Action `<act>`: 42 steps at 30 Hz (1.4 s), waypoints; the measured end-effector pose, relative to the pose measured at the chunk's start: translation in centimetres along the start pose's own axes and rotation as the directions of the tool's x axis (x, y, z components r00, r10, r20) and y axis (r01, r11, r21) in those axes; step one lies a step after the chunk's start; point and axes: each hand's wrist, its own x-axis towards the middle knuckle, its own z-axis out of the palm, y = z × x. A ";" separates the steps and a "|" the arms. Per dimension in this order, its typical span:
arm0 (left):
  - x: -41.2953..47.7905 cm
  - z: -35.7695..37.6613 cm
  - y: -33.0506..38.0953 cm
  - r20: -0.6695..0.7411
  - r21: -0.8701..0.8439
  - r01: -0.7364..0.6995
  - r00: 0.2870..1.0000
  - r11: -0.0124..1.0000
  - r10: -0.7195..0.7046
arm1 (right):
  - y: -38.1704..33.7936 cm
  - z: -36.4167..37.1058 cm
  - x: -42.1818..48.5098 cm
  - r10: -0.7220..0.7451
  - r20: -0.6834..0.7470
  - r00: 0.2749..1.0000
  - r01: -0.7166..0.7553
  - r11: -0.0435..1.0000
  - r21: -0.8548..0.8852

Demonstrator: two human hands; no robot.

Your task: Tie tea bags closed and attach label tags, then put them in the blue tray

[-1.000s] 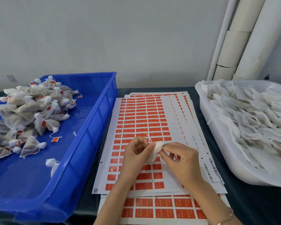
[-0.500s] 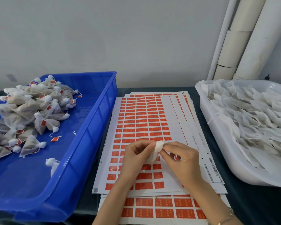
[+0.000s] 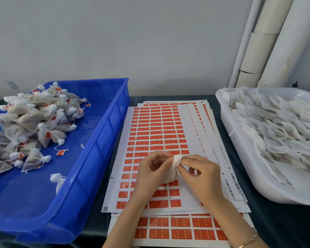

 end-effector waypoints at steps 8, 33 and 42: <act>0.0 0.4 -0.4 -0.038 0.125 -0.103 0.993 0.987 0.109 | 0.2 0.1 0.0 0.066 0.045 0.997 -0.065 0.998 -0.018; -0.3 0.6 -0.4 0.112 0.110 -0.127 0.987 0.986 0.114 | 0.0 0.5 -0.1 0.129 0.251 0.959 -0.120 0.992 -0.048; -0.2 0.6 -0.2 0.132 0.059 -0.135 0.983 0.989 0.127 | -0.2 0.3 -0.1 0.148 0.212 0.966 -0.130 0.986 -0.100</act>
